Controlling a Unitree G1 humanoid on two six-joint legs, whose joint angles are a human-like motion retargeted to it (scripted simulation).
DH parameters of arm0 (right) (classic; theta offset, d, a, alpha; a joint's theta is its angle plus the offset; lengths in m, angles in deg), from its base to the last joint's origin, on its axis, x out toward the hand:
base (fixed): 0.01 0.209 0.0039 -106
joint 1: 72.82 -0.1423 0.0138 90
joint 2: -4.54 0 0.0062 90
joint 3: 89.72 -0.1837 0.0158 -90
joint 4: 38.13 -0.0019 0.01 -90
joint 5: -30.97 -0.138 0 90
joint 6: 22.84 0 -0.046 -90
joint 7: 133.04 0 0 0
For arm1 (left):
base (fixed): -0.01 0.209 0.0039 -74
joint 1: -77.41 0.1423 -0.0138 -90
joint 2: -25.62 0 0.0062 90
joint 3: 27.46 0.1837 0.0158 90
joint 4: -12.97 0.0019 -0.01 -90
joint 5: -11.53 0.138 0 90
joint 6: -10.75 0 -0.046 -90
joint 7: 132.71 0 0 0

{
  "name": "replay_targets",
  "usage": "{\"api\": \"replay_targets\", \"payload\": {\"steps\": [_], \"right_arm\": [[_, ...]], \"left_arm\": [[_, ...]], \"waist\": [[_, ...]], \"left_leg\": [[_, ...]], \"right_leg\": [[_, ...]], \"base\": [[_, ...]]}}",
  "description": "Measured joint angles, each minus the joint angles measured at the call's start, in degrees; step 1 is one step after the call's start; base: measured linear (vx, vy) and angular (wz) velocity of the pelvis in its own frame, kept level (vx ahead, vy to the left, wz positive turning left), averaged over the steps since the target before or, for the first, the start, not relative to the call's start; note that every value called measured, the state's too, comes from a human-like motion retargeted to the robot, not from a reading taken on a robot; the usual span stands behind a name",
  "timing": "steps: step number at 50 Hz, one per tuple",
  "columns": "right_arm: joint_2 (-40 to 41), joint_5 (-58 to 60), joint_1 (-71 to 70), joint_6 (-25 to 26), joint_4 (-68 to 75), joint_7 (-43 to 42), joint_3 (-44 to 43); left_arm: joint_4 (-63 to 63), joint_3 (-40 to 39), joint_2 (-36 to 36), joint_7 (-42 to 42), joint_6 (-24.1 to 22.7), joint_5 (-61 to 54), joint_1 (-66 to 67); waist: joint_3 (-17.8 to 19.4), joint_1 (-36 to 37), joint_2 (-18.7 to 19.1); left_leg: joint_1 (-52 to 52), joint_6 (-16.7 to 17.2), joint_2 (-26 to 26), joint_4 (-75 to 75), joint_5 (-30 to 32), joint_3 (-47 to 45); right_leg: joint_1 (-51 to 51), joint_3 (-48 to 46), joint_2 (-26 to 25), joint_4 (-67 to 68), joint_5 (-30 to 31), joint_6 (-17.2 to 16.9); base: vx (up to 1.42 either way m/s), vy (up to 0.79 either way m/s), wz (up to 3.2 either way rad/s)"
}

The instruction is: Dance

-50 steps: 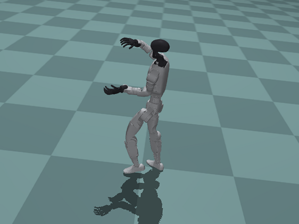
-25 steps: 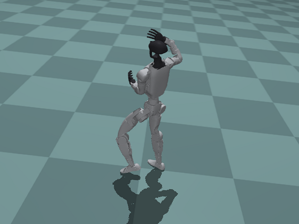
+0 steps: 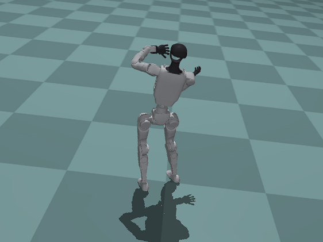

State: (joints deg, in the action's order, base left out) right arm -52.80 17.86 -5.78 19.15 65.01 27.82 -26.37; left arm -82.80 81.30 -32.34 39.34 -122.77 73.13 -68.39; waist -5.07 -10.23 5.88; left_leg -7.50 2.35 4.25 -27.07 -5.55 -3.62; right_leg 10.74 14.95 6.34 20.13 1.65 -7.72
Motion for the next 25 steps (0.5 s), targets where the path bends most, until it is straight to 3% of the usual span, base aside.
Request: {"api": "replay_targets", "payload": {"steps": [5, 10, 18, 25], "right_arm": [[7.3, -18.6, 8.2, 3.6, 10.7, 7.7, 4.5], [8.3, -30.6, 14.3, 13.3, 30.9, 23.9, 4.8], [4.7, -20.4, 14.6, 22.9, 61.8, 43.3, 9.1], [-0.8, -9.9, 8.7, 32.1, 67.3, 53.2, 15.4]], "left_arm": [[-2.5, -4.0, 8.7, 1.2, -3.0, 1.4, -2.8], [-5.0, -10.4, 15.6, 2.3, -0.2, 2.1, -0.6], [-7.3, -25.2, 21.5, 8.9, 8.9, 4.5, 9.9], [-12.1, -42.3, 21.1, 16.2, 13.4, 1.1, 19.8]], "waist": [[-0.3, 6.8, 3.4], [-0.1, 15.4, 4.7], [1.0, 24.3, 4.8], [4.1, 29.2, 2.9]], "left_leg": [[1.9, -1.9, 2.0, 11.0, -0.8, -7.0], [3.5, -4.9, 3.1, 17.1, 0.0, -13.7], [6.9, -6.8, 4.7, 21.6, 0.9, -17.3], [9.7, -7.3, 6.4, 21.5, 0.0, -14.9]], "right_leg": [[5.6, -15.4, 3.2, 4.4, 1.6, 5.2], [8.5, -27.6, 5.5, 9.6, 3.4, 7.1], [6.5, -40.6, 8.1, 12.3, 3.4, 7.8], [4.6, -43.8, 11.1, 13.4, 5.6, 6.6]], "base": [[-0.04, 0.42, -1.32], [-0.02, 0.25, -1.16], [-0.03, 0.09, -0.43], [-0.08, -0.06, 0.26]]}}
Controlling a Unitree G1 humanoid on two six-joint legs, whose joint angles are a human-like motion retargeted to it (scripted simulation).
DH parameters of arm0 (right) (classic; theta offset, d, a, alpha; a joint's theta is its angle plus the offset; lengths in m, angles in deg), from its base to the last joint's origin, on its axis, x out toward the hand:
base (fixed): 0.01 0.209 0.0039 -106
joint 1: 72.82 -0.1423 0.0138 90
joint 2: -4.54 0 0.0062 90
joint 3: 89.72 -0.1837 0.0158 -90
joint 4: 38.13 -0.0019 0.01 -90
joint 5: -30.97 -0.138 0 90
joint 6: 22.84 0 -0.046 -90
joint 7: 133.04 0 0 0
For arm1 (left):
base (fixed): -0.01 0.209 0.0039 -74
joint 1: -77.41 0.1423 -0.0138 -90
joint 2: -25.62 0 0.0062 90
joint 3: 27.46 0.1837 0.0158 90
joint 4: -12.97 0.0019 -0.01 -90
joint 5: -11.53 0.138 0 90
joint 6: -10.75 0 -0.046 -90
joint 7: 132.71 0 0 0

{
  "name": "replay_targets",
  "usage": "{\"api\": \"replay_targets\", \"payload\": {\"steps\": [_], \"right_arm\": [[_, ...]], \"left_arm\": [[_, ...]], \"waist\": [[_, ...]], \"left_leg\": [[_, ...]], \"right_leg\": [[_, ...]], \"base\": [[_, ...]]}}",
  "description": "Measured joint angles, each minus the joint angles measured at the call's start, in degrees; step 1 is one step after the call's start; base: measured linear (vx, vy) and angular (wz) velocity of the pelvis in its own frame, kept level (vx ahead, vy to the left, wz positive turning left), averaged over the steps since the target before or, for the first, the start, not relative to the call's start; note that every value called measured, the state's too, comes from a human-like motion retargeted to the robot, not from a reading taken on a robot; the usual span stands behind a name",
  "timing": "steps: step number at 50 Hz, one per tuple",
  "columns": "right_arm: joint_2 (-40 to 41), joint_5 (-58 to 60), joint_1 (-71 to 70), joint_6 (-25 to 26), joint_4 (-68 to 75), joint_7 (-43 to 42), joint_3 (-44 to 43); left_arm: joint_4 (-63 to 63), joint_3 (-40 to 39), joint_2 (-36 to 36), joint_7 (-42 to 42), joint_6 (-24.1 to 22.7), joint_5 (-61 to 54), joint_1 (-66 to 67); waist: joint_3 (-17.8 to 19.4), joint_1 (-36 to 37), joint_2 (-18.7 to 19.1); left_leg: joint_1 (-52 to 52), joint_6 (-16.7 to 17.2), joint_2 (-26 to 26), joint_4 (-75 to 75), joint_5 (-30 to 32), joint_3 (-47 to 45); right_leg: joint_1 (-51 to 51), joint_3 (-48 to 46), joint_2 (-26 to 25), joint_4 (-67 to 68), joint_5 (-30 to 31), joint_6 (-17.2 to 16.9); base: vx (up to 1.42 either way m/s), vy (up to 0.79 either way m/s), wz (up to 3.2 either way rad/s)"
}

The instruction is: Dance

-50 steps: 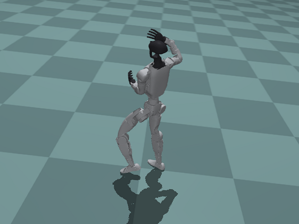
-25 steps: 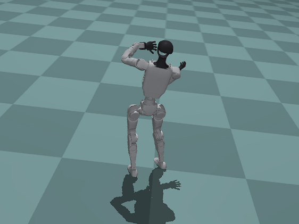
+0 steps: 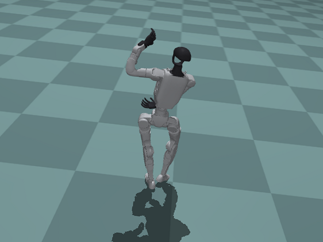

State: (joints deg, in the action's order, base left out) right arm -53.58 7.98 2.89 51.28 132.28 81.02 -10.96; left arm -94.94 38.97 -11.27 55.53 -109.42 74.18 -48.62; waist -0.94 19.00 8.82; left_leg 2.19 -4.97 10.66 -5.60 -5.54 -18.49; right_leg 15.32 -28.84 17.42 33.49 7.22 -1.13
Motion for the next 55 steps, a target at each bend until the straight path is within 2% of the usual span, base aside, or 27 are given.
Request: {"api": "replay_targets", "payload": {"steps": [6, 9, 12, 15, 18, 19, 22, 23, 25, 27, 28, 30, 32, 35, 38, 40, 41, 42, 43, 45, 48, 50, 53, 55], "right_arm": [[-3.3, -3.2, -2.3, 1.4, -5.0, 4.6, -2.6], [-4.7, -5.3, -1.6, 2.9, -8.4, 6.8, -5.6], [-6.5, -6.6, -0.2, 4.7, -12.1, 8.5, -9.1], [-8.1, -5.4, 2.3, 7.2, -13.4, 7.3, -12.9], [-8.8, -2.8, 6.4, 8.4, -12.4, 4.1, -16.9], [-8.7, -1.6, 8.1, 8.8, -11.7, 3.1, -18.3], [-8.0, 2.1, 13.1, 12.6, -8.9, -2.3, -24.4], [-8.0, 2.2, 14.4, 13.8, -8.0, -4.3, -26.8], [-8.8, 0.3, 14.4, 15.4, -4.1, -9.2, -32.6], [-12.2, -8.1, 12.2, 17.4, 1.7, -17.7, -37.5], [-14.5, -13.6, 11.0, 17.4, 4.6, -21.4, -39.8], [-19.4, -23.6, 9.4, 14.6, 7.8, -26.9, -45.2], [-23.9, -27.9, 7.9, 8.9, 7.3, -30.6, -48.3], [-32.4, -22.6, 3.6, 5.2, 6.1, -34.8, -45.8], [-41.5, -6.7, -3.7, 11.5, 7.4, -35.1, -37.8], [-46.0, 2.9, -10.6, 17.4, 8.4, -34.5, -31.2], [-47.3, 6.4, -14.6, 18.7, 8.9, -33.6, -27.3], [-48.4, 9.5, -18.5, 19.5, 9.6, -32.9, -23.3], [-49.0, 11.6, -22.0, 19.2, 10.4, -32.4, -19.2], [-49.0, 14.2, -30.0, 18.6, 11.6, -31.6, -9.1], [-42.9, 23.7, -36.0, 17.1, 7.5, -30.3, -3.6], [-37.2, 29.6, -38.0, 14.3, 3.3, -27.7, -2.4], [-31.8, 30.6, -39.8, 7.5, -2.1, -19.1, 1.5], [-30.1, 27.6, -41.4, 3.3, -4.7, -11.3, 5.8]], "left_arm": [[-5.2, -11.8, -4.0, 5.6, 4.8, -7.5, 7.8], [-7.8, -16.5, -7.3, 7.6, 9.3, -12.1, 13.1], [-10.7, -23.9, -13.0, 11.6, 11.6, -17.7, 21.1], [-12.8, -28.0, -25.8, 21.5, 13.5, -23.8, 31.2], [-9.1, -25.2, -44.2, 28.6, 12.9, -30.4, 37.3], [-5.7, -23.7, -51.0, 29.5, 12.4, -31.9, 38.4], [11.8, -22.1, -70.1, 31.4, 12.6, -35.3, 39.0], [19.1, -22.8, -74.9, 33.3, 13.7, -37.0, 38.4], [35.5, -25.8, -80.5, 37.0, 10.7, -40.7, 36.0], [49.4, -27.5, -77.6, 38.8, 1.7, -42.8, 36.1], [54.5, -27.0, -74.2, 41.4, -0.9, -43.6, 37.3], [64.9, -26.7, -66.9, 46.5, -0.4, -40.6, 37.0], [72.8, -25.3, -59.3, 43.3, 2.5, -37.1, 33.6], [81.5, -19.4, -48.6, 34.6, 1.8, -37.1, 24.7], [90.6, -11.6, -40.8, 31.0, 2.2, -35.9, 12.0], [96.3, -4.4, -37.1, 27.7, 4.3, -34.1, 2.8], [98.8, -0.5, -36.3, 25.0, 6.3, -34.6, -1.7], [101.0, 3.0, -36.1, 22.3, 8.4, -35.0, -5.8], [102.6, 5.5, -37.1, 19.7, 10.8, -35.2, -9.2], [104.6, 8.7, -41.1, 14.2, 17.1, -36.4, -15.2], [103.8, 7.8, -50.2, 12.3, 25.3, -39.3, -19.3], [100.7, 5.1, -57.3, 15.3, 25.2, -41.3, -19.6], [92.8, 3.7, -70.5, 22.8, 20.7, -48.7, -18.2], [88.2, 3.5, -79.3, 26.0, 15.5, -54.5, -16.5]], "waist": [[2.4, 1.0, -1.6], [3.3, -0.1, -2.2], [4.0, -2.0, -2.8], [4.4, -5.6, -3.1], [3.8, -10.0, -4.3], [3.6, -11.3, -4.5], [3.5, -13.0, -5.2], [3.6, -12.2, -5.5], [3.8, -10.0, -6.2], [3.4, -8.8, -8.1], [3.0, -8.5, -9.1], [2.6, -8.5, -10.6], [3.1, -9.1, -11.6], [3.1, -10.9, -13.0], [2.2, -12.8, -13.7], [1.4, -14.0, -14.8], [0.6, -14.7, -15.3], [-0.3, -15.4, -15.6], [-1.4, -15.9, -15.4], [-2.8, -17.3, -14.7], [-4.4, -19.3, -13.9], [-4.8, -20.3, -13.4], [-3.9, -20.4, -13.1], [-3.2, -19.6, -12.8]], "left_leg": [[0.4, 0.2, 1.6, -0.9, -0.5, 4.3], [0.3, 0.3, 1.3, -1.5, -0.5, 6.4], [-0.1, 0.1, 0.7, -2.0, -0.4, 8.6], [-0.5, 0.3, -0.1, -2.5, -0.4, 11.6], [-0.4, 0.6, -0.5, -3.0, -0.7, 15.7], [-0.1, 0.9, -0.9, -3.3, -0.9, 17.2], [1.7, 1.8, -1.7, -4.0, -1.2, 20.8], [2.4, 2.1, -1.9, -4.0, -1.4, 21.3], [2.7, 3.0, -2.5, -4.5, -2.0, 22.1], [1.1, 3.8, -2.8, -5.7, -2.7, 22.0], [0.0, 4.1, -3.0, -6.5, -3.1, 21.9], [-1.8, 4.9, -3.6, -9.4, -3.5, 22.7], [-3.8, 6.0, -4.9, -13.1, -3.5, 23.1], [-6.4, 7.8, -8.0, -16.0, -2.6, 21.5], [-8.0, 11.1, -12.1, -16.2, -2.4, 16.6], [-9.8, 5.5, -13.9, -17.2, -2.8, 12.4], [-10.5, 2.2, -15.4, -17.0, -1.6, 8.9], [-10.8, 0.8, -17.0, -16.2, 0.2, 5.7], [-10.5, 3.1, -18.7, -14.3, 3.3, 3.1], [-10.8, 6.2, -20.1, -12.6, 5.6, 2.5], [-11.0, 8.1, -20.7, -10.5, 6.5, 2.1], [-10.3, 9.2, -21.4, -9.1, 6.7, 1.2], [-10.6, 11.0, -21.9, -9.2, 6.5, 5.0], [-11.6, 12.8, -24.6, -10.2, 6.6, 8.0]], "right_leg": [[-1.0, 0.5, 1.6, 0.3, -0.4, -1.5], [-1.7, 3.8, 0.2, -0.8, 0.2, -2.8], [-2.3, 10.0, -2.2, -2.3, 0.5, -4.3], [-3.1, 20.4, -5.5, -4.6, -2.1, -7.2], [-5.7, 35.7, -10.7, -8.2, -7.1, -12.7], [-6.7, 37.4, -11.4, -8.6, -8.8, -13.5], [-9.1, 35.5, -11.6, -7.9, -12.1, -12.6], [-9.4, 35.5, -12.1, -7.3, -12.3, -12.5], [-9.2, 34.3, -12.0, -5.3, -13.9, -12.4], [-8.5, 32.3, -11.6, -5.2, -15.5, -11.1], [-8.3, 31.6, -11.6, -5.9, -15.8, -10.6], [-9.0, 30.2, -11.2, -6.8, -16.1, -10.8], [-10.9, 27.8, -10.3, -8.5, -16.1, -11.9], [-12.8, 22.9, -9.6, -11.8, -15.6, -12.3], [-13.6, 21.1, -10.6, -14.3, -14.8, -12.0], [-14.1, 21.3, -10.7, -16.4, -14.2, -11.2], [-14.3, 20.4, -10.5, -17.6, -13.8, -10.3], [-14.5, 19.5, -10.6, -18.9, -13.5, -9.5], [-14.7, 18.7, -11.5, -20.1, -13.3, -8.6], [-15.1, 17.6, -12.3, -21.5, -12.9, -8.2], [-15.4, 17.8, -12.6, -22.2, -12.4, -9.2], [-16.1, 17.1, -13.3, -22.2, -12.5, -9.6], [-16.3, 18.5, -14.4, -20.1, -11.7, -13.4], [-15.1, 21.0, -17.7, -18.5, -10.1, -13.9]], "base": [[-0.09, -0.10, 0.59], [-0.02, -0.16, 0.62], [-0.05, -0.20, 0.69], [-0.04, -0.20, 0.88], [0.02, -0.25, 1.18], [0.07, -0.29, 1.25], [0.09, -0.26, 0.94], [0.03, -0.25, 0.43], [-0.09, -0.31, 0.21], [-0.18, -0.38, 0.11], [-0.13, -0.36, 0.31], [-0.08, -0.33, 0.79], [-0.10, -0.31, 1.33], [-0.20, -0.28, 1.53], [-0.12, -0.20, 1.14], [-0.07, -0.12, 0.68], [-0.05, -0.08, 0.50], [0.00, -0.05, 0.40], [0.03, -0.03, 0.37], [0.07, 0.01, 0.40], [0.10, 0.03, 0.32], [0.13, -0.03, 0.23], [0.09, -0.12, 0.44], [0.00, -0.37, 0.44]]}}
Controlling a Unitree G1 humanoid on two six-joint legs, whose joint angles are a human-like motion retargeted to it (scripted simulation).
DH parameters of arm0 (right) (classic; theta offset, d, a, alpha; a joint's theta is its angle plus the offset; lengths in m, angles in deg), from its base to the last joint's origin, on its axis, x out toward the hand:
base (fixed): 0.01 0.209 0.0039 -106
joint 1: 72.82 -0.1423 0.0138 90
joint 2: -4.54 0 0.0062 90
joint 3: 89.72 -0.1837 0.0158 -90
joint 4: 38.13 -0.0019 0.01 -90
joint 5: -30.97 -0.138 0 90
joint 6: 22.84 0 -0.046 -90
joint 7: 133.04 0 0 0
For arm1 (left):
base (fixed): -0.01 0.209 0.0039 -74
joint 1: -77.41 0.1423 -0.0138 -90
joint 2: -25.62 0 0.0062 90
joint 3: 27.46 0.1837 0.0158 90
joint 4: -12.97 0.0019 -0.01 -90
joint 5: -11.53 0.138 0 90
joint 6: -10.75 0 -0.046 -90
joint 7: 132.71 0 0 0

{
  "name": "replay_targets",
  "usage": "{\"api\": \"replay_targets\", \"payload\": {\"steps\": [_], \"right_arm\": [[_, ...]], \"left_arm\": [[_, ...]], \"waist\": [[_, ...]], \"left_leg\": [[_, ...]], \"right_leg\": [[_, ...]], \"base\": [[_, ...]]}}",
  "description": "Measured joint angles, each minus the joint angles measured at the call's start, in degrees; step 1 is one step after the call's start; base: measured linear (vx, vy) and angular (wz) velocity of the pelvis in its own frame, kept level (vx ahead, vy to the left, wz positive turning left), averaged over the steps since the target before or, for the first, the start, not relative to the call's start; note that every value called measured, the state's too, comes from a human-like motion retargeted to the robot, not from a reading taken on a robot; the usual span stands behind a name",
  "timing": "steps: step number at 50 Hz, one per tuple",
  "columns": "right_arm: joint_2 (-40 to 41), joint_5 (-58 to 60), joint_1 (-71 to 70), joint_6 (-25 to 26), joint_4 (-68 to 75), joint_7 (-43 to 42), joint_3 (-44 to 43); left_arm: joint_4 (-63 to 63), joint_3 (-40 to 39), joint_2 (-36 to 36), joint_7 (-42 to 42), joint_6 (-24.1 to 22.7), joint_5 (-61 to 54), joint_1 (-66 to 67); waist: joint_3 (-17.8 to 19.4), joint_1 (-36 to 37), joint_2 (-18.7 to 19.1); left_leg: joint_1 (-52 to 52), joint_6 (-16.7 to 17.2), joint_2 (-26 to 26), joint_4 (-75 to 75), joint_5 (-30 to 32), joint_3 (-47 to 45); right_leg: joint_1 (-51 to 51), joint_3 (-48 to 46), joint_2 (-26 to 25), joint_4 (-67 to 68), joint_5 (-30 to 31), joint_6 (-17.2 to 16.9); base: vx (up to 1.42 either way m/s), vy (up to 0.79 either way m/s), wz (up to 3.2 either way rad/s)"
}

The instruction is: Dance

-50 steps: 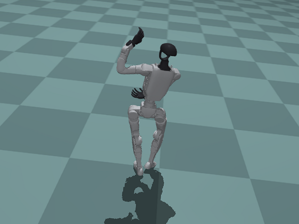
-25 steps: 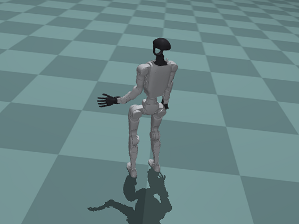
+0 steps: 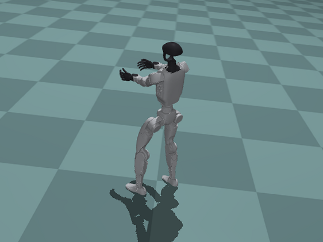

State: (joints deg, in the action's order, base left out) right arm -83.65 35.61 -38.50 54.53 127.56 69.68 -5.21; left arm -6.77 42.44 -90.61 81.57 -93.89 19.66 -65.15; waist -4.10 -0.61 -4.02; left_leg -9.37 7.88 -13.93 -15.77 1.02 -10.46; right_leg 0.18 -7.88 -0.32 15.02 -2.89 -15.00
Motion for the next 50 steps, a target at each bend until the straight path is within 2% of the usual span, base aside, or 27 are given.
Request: {"api": "replay_targets", "payload": {"steps": [3, 5, 8, 10, 11, 15, 18, 20, 22, 25, 28, 30, 33, 35, 37, 40, 42, 43, 46, 50], "right_arm": [[0.2, -2.7, -1.0, -3.7, -7.0, 11.3, 7.4], [-2.0, -2.5, -0.7, -5.6, -14.9, 17.2, 13.0], [-11.0, 1.5, 0.3, -8.9, -33.4, 20.5, 20.3], [-19.8, 6.3, 0.8, -11.6, -47.7, 18.3, 22.6], [-24.2, 10.2, 1.2, -13.1, -54.1, 14.1, 22.1], [-37.6, 26.5, 4.7, -18.5, -74.3, -9.9, 15.7], [-43.4, 32.4, 9.2, -21.6, -80.5, -20.7, 9.7], [-44.8, 34.9, 13.0, -21.2, -82.1, -25.4, 5.3], [-44.3, 37.6, 16.9, -20.1, -83.5, -28.2, -0.8], [-38.9, 42.1, 22.1, -18.2, -85.5, -34.0, -12.0], [-26.6, 40.8, 25.4, -14.4, -84.9, -43.5, -18.8], [-15.9, 35.0, 26.3, -13.5, -83.0, -48.5, -20.8], [2.2, 17.0, 26.8, -17.2, -77.5, -48.4, -20.9], [14.8, 3.1, 27.7, -21.0, -72.8, -43.9, -20.0], [26.4, -9.7, 29.3, -25.6, -68.0, -39.7, -19.1], [38.2, -28.2, 34.2, -32.8, -60.1, -37.8, -17.2], [41.8, -36.5, 38.5, -34.7, -52.2, -36.5, -16.3], [42.7, -39.2, 40.5, -33.9, -48.3, -35.5, -15.9], [43.6, -43.8, 44.4, -26.8, -35.1, -26.1, -16.4], [41.7, -43.4, 45.2, -16.9, -14.8, -11.0, -18.1]], "left_arm": [[-7.6, 1.1, -12.1, -1.0, -11.9, -9.0, 4.6], [-10.9, 2.3, -17.4, -1.8, -19.5, -11.4, 9.0], [-11.0, 5.1, -20.1, -3.5, -24.3, -6.6, 16.4], [-9.8, 9.0, -20.4, -6.0, -24.5, -4.5, 20.3], [-9.0, 10.6, -20.7, -7.5, -24.2, -4.4, 22.1], [-5.2, 15.2, -19.7, -13.0, -22.0, -4.6, 27.8], [-2.2, 15.6, -17.9, -15.5, -18.2, -4.2, 30.5], [-0.7, 14.0, -17.0, -16.6, -16.1, -4.7, 31.9], [-0.9, 12.4, -15.4, -16.6, -16.1, -5.8, 31.8], [-6.8, 13.4, -10.6, -17.0, -19.2, -7.3, 29.5], [-19.9, 18.8, -1.5, -20.9, -26.0, -2.8, 25.4], [-30.1, 23.3, 7.4, -24.9, -27.6, 0.0, 21.7], [-46.7, 29.3, 25.4, -31.4, -25.3, 0.7, 17.2], [-57.3, 31.2, 38.5, -33.5, -22.9, 2.5, 15.0], [-63.6, 27.9, 47.8, -37.9, -23.5, 9.5, 12.7], [-72.6, 22.3, 62.3, -41.4, -26.0, 23.0, 12.6], [-78.5, 17.8, 70.3, -39.6, -25.2, 33.9, 15.5], [-81.1, 15.5, 73.6, -38.9, -24.8, 39.0, 17.0], [-87.9, 7.5, 81.3, -37.1, -23.7, 48.1, 23.4], [-92.5, -4.0, 83.3, -33.9, -23.3, 51.3, 33.9]], "waist": [[0.7, -0.4, -0.9], [0.7, -1.1, -2.3], [0.9, -2.0, -4.7], [1.3, -2.4, -5.5], [1.5, -2.5, -5.9], [1.0, -2.9, -6.6], [0.3, -3.7, -6.9], [0.1, -3.3, -7.1], [-0.1, -2.9, -7.0], [0.2, -2.2, -6.2], [0.1, -1.4, -4.8], [-0.3, -1.5, -3.5], [-0.7, -2.8, -0.5], [-0.9, -4.3, 2.0], [-1.2, -4.4, 4.3], [-1.6, -2.5, 7.9], [-2.0, -1.2, 9.4], [-2.1, -0.5, 10.4], [-2.1, 3.7, 12.3], [-1.1, 12.7, 12.9]], "left_leg": [[-1.7, 0.1, -0.8, -1.7, 0.0, 2.6], [-2.9, -1.3, 0.3, -3.1, 0.0, 2.6], [-3.8, -3.5, 1.5, -4.9, 0.6, -0.3], [-4.7, -4.2, 1.2, -6.3, 1.4, -1.6], [-5.5, -4.4, 1.2, -7.3, 1.9, -2.0], [-9.2, -4.7, 0.2, -11.5, 2.4, -4.7], [-9.1, -4.7, 0.3, -12.9, 0.1, -6.3], [-9.5, -3.9, 2.8, -14.7, -2.4, -0.9], [-9.5, -2.2, 6.0, -17.6, -5.7, 6.6], [-8.0, -2.4, 12.5, -21.5, -10.5, 17.8], [-5.5, -4.1, 15.2, -22.0, -13.5, 22.0], [-4.0, -4.3, 16.8, -22.2, -14.5, 23.9], [-0.9, -2.8, 17.9, -20.9, -14.6, 23.5], [1.8, -3.7, 17.8, -17.6, -14.9, 21.1], [4.7, -5.9, 17.2, -12.7, -14.6, 15.4], [8.3, -7.2, 16.9, -4.9, -12.7, 6.5], [9.0, -7.3, 17.4, -1.8, -11.6, 1.7], [9.3, -7.4, 17.5, -0.4, -11.0, -0.2], [10.1, -8.4, 18.5, 3.7, -9.6, -5.5], [13.2, -9.9, 20.7, 8.4, -8.7, -13.2]], "right_leg": [[0.5, 3.1, -2.1, 0.8, 0.8, 0.0], [-0.2, 3.2, -0.8, -0.1, -0.4, 0.0], [-2.2, -1.8, 2.1, -1.8, -3.4, 1.8], [-2.8, -3.7, 2.5, -2.4, -4.1, 2.5], [-2.9, -3.9, 2.4, -2.7, -4.1, 2.4], [-2.8, -5.1, 2.1, -4.1, -4.0, 2.5], [-3.1, -4.7, 1.7, -5.1, -3.6, 2.1], [-3.8, -4.1, 1.6, -5.7, -3.3, 1.7], [-4.4, -2.7, 2.0, -5.8, -2.9, 0.9], [-4.9, 0.6, 2.7, -5.0, -2.2, 0.0], [-4.5, 4.0, 3.5, -4.0, -1.8, 0.1], [-4.1, 6.5, 3.9, -3.4, -1.4, 0.5], [-2.7, 10.8, 4.1, -1.5, -0.6, 1.8], [-1.0, 12.5, 4.2, 0.3, 0.1, 2.8], [1.5, 13.0, 4.4, 2.5, 0.9, 3.9], [5.7, 12.5, 3.9, 5.4, 2.9, 6.9], [8.6, 10.9, 4.5, 7.8, 5.5, 8.0], [10.1, 8.9, 4.8, 9.2, 6.8, 8.5], [13.7, 0.4, 6.2, 13.6, 8.8, 11.4], [14.6, -8.4, 7.8, 17.0, 9.6, 15.1]], "base": [[0.06, -0.31, 0.72], [0.10, -0.07, 0.79], [0.06, -0.08, 0.73], [0.00, -0.18, 0.67], [-0.02, -0.16, 0.54], [0.00, -0.13, 0.31], [0.06, -0.05, 0.09], [0.07, 0.01, -0.47], [0.11, 0.04, -0.88], [0.12, 0.08, -1.30], [0.04, 0.17, -1.67], [0.03, 0.26, -1.90], [0.06, 0.30, -2.07], [0.08, 0.36, -1.99], [0.07, 0.41, -2.22], [0.11, 0.44, -2.62], [0.08, 0.43, -2.29], [0.01, 0.40, -1.83], [-0.05, 0.34, -1.60], [0.03, 0.19, -1.70]]}}
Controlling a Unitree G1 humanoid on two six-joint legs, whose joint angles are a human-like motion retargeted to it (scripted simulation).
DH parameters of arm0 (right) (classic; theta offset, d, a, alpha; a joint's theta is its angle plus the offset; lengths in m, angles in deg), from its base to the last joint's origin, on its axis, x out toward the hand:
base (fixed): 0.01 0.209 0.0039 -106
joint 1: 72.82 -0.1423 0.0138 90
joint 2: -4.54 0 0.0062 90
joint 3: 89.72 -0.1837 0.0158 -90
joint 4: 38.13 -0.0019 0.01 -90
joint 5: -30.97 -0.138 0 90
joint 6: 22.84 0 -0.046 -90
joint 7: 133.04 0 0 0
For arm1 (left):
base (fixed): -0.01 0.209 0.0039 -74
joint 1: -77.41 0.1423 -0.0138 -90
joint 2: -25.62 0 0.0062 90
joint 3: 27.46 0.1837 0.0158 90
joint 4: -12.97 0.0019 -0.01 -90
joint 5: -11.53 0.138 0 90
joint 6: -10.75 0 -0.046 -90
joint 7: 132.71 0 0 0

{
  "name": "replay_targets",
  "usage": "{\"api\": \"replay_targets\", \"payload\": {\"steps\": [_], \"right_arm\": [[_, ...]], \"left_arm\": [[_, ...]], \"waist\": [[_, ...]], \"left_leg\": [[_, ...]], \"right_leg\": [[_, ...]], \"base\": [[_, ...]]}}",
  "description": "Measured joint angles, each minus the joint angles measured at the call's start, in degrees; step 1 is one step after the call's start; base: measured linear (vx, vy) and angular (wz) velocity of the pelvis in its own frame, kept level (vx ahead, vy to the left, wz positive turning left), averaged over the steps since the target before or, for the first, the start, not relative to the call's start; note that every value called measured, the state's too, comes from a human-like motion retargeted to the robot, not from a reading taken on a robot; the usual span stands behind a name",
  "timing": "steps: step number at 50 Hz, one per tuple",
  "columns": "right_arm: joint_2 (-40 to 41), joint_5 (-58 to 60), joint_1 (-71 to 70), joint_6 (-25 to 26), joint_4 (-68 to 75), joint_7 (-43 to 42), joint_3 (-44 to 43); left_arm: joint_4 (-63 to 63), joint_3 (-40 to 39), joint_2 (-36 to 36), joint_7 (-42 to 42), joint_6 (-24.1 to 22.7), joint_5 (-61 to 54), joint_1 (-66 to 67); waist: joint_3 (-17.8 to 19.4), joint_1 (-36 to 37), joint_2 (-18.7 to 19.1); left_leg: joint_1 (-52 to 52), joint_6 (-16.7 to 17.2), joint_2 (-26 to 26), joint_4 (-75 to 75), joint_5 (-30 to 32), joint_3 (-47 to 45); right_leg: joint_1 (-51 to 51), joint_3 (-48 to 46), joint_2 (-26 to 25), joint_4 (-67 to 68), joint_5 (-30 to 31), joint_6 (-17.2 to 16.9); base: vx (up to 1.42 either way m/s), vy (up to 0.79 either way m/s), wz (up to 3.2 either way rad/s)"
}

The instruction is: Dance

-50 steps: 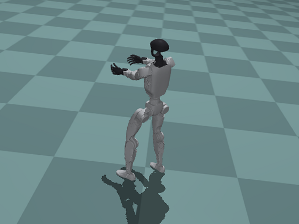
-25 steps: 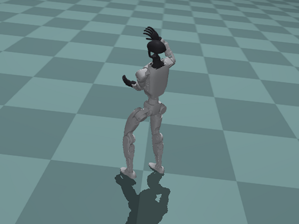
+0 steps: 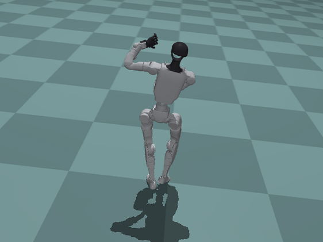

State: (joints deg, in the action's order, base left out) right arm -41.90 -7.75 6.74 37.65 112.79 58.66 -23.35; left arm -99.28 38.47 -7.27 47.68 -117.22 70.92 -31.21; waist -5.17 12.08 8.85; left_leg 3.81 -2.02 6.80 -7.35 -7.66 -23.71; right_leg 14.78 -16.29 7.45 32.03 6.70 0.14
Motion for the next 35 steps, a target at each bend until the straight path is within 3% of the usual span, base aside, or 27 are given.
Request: {"api": "replay_targets", "payload": {"steps": [5, 8, 12, 18, 23, 27, 31, 33, 35], "right_arm": [[-4.0, 11.6, -5.3, 7.8, 21.1, 11.0, -0.8], [-6.9, 19.6, -7.2, 16.8, 22.3, 16.9, 2.6], [-9.3, 22.4, -7.5, 21.4, 18.6, 24.6, 4.2], [-12.5, 17.3, -7.2, 23.0, 10.5, 27.9, 1.8], [-16.1, 18.1, -3.5, 22.7, 6.3, 26.8, -0.6], [-18.8, 19.9, 1.2, 24.2, 6.6, 21.8, -6.7], [-21.9, 22.6, 4.3, 30.5, 13.1, 15.4, -16.0], [-26.4, 22.0, 4.9, 35.8, 19.1, 13.4, -20.1], [-33.4, 21.0, 5.5, 41.4, 25.2, 12.6, -23.2]], "left_arm": [[-7.7, -23.2, -6.6, 5.7, 1.3, 1.8, 15.9], [-11.5, -32.2, -11.5, 10.5, 2.0, -0.8, 21.1], [-14.6, -35.0, -14.4, 14.7, 2.3, -4.0, 23.3], [-14.9, -35.1, -16.1, 18.0, 8.1, -6.1, 24.1], [-12.4, -33.3, -25.8, 29.7, 12.2, -10.1, 28.1], [0.3, -21.7, -45.4, 42.8, 14.8, -15.2, 27.8], [29.2, -15.5, -63.8, 52.9, 13.9, -16.6, 21.4], [44.9, -17.5, -65.0, 55.8, 11.0, -17.7, 18.3], [58.1, -19.0, -60.0, 55.6, 7.4, -21.8, 16.2]], "waist": [[3.0, 4.4, -0.8], [4.3, 4.3, -1.6], [5.4, 4.2, -2.6], [6.3, 2.9, -3.5], [7.2, 0.1, -4.6], [7.6, -1.7, -6.0], [6.5, -1.0, -7.1], [7.0, -0.5, -7.1], [8.5, -0.4, -6.8]], "left_leg": [[2.9, -1.6, 3.6, 1.0, -0.8, -1.0], [2.5, -2.8, 5.6, 1.0, -0.8, 1.0], [1.9, -3.2, 6.9, 0.1, -0.1, 4.6], [0.5, -4.1, 6.6, -0.2, 1.3, 9.3], [-0.4, -3.7, 6.3, -0.7, 1.9, 12.9], [-1.2, -3.2, 7.1, -1.4, 2.2, 17.5], [-1.9, -1.9, 7.4, -2.0, 2.4, 22.3], [-0.9, -0.9, 6.0, -2.3, 1.8, 24.9], [0.9, -0.1, 4.1, -2.7, 1.0, 27.5]], "right_leg": [[-0.2, -4.7, 4.7, 4.0, 0.7, 0.3], [0.1, -5.9, 7.3, 4.6, 0.5, -1.4], [-2.0, -7.8, 9.7, 3.2, -0.4, -3.5], [-3.5, -7.2, 9.5, 1.5, 0.6, -4.8], [-3.5, -1.6, 8.4, 0.7, 2.1, -6.8], [-1.7, 9.8, 6.9, 2.4, 0.7, -8.9], [0.1, 26.2, 2.4, 4.9, -2.5, -13.7], [-1.3, 32.0, -1.5, 5.2, -4.6, -15.0], [-4.1, 34.0, -4.8, 4.7, -6.8, -15.1]], "base": [[0.04, 0.12, -0.27], [-0.10, 0.09, 0.70], [-0.04, 0.04, 0.91], [-0.04, -0.07, 0.77], [-0.02, -0.07, 0.65], [-0.12, -0.03, 1.02], [-0.08, -0.09, 0.99], [-0.01, -0.30, 0.91], [0.01, -0.37, 0.87]]}}
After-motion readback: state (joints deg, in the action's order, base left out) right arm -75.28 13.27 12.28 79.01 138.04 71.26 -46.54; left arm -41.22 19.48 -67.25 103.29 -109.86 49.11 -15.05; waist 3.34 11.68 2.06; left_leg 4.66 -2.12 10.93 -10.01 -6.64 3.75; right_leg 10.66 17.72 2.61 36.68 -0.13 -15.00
